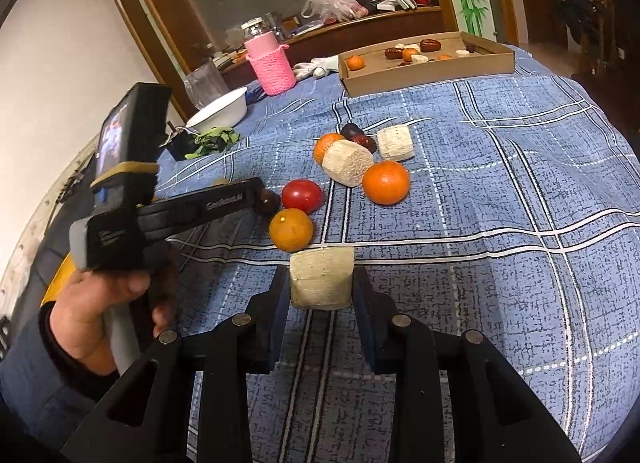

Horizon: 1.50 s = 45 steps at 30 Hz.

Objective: Organize fruits
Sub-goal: 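Carry the cylinder in the right tool and the ball in the left tool over the white tray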

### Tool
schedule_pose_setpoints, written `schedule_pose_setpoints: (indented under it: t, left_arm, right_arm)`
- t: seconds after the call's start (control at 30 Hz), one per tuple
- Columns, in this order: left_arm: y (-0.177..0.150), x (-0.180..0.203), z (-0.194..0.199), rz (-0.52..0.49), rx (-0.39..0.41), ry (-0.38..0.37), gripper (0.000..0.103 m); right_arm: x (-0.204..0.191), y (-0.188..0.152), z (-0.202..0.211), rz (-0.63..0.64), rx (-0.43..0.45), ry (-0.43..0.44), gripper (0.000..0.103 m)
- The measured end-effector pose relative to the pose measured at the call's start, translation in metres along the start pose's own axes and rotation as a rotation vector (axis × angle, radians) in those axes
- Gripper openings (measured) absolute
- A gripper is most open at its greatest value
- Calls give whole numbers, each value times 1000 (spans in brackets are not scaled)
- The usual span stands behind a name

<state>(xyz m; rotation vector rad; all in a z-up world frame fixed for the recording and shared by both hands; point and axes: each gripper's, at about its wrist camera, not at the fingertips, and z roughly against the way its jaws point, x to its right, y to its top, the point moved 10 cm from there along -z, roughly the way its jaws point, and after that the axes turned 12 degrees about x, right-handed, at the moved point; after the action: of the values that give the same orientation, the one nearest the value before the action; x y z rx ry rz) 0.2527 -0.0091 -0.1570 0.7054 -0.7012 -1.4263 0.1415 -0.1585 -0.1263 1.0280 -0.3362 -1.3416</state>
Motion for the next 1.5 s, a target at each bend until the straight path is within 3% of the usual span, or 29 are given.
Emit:
schedule_pose_setpoints:
  t: [0.07, 0.13, 0.17, 0.4, 0.77, 1.17, 1.3, 1.5]
  left_arm:
    - [0, -2, -3, 3, -7, 0, 46]
    - [-1, -3, -5, 10, -12, -7, 35]
    - [-1, -3, -5, -6, -11, 3, 24]
    - [-5, -6, 7, -11, -8, -30, 24]
    - [-29, -37, 91, 49, 48, -64, 24]
    - [-42, -68, 176, 80, 146, -93, 23]
    - [-43, -92, 200, 114, 174, -70, 23]
    - [-44, -144, 221, 172, 195, 29, 23]
  right_arm:
    - [-1, 0, 0, -1, 1, 3, 30]
    - [-2, 0, 0, 0, 2, 7, 30]
    - [-2, 0, 1, 1, 3, 9, 30]
    - [-3, 0, 1, 3, 7, 9, 30]
    - [-5, 4, 9, 29, 30, -17, 30]
    - [-51, -2, 58, 128, 89, -21, 30]
    - [-77, 2, 65, 161, 102, 5, 30]
    - [-133, 4, 61, 220, 106, 98, 30]
